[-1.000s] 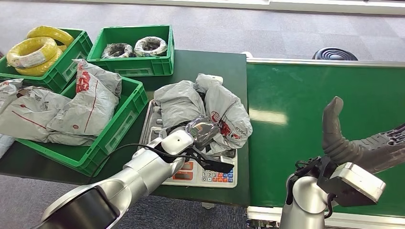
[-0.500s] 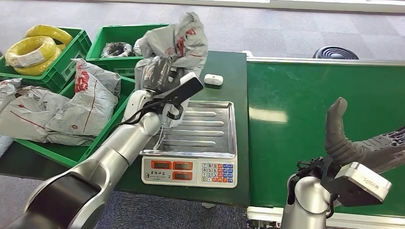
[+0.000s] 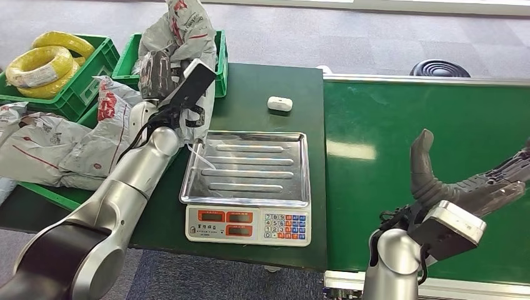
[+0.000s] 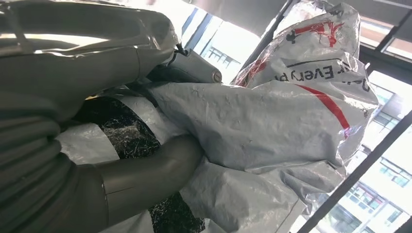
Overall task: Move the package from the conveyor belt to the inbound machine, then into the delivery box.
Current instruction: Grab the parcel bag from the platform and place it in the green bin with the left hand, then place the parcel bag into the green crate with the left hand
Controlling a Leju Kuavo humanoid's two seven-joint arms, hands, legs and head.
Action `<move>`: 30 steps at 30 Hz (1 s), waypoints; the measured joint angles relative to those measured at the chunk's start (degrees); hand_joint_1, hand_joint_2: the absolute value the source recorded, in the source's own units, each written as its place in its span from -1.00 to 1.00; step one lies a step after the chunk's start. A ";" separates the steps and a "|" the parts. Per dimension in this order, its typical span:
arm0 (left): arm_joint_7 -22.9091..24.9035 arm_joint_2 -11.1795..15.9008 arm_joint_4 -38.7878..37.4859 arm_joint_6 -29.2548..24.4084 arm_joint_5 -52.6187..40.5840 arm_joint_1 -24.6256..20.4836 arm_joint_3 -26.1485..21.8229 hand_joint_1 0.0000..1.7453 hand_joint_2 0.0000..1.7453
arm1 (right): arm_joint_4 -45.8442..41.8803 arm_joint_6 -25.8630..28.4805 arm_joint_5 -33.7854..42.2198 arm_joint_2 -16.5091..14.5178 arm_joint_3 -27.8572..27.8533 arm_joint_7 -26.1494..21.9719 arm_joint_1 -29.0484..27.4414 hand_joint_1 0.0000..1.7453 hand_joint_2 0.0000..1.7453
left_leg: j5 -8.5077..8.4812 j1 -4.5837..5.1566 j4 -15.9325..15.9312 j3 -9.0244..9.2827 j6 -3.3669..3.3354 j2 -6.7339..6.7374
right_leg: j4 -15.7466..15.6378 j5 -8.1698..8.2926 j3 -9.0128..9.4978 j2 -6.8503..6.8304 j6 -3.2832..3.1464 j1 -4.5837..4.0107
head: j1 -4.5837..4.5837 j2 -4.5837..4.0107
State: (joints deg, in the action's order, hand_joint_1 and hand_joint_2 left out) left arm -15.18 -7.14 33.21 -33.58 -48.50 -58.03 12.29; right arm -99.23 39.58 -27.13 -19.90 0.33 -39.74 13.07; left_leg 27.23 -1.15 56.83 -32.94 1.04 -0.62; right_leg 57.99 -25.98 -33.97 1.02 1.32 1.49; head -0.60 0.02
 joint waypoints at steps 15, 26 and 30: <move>15.29 5.02 -1.66 -6.04 -14.52 -3.13 -3.61 0.79 1.00 | 0.98 0.00 0.42 -0.01 -0.25 -0.01 -0.48 -1.00 1.00 | 0.00 0.00 0.00 -0.06 0.00 0.08 | 0.01 0.00 -0.06 0.04 0.00 0.00 | 0.01 0.00; 23.01 11.71 -6.67 -6.04 -21.29 -5.12 -7.76 0.82 1.00 | 1.82 0.00 1.19 0.01 -0.01 -0.01 -0.52 -1.00 1.00 | -0.02 -0.03 -0.01 -0.08 0.02 0.05 | 0.05 -0.01 -0.12 0.05 -0.01 -0.03 | 0.02 0.00; 25.04 12.47 -7.37 -6.04 -22.27 -5.10 -8.33 0.44 1.00 | 2.04 0.00 1.31 -0.02 0.02 0.00 -0.42 -1.00 1.00 | -0.02 -0.01 -0.01 -0.10 0.02 0.06 | 0.04 0.00 -0.11 0.05 -0.01 -0.01 | 0.02 0.00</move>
State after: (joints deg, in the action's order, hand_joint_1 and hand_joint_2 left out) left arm 9.85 5.33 25.85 -39.63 -70.77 -63.13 3.97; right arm -97.19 39.58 -25.82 -19.91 0.35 -39.74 12.65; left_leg 27.21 -1.16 56.82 -33.04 1.07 -0.56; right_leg 58.03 -25.98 -34.08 1.06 1.31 1.48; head -0.58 0.02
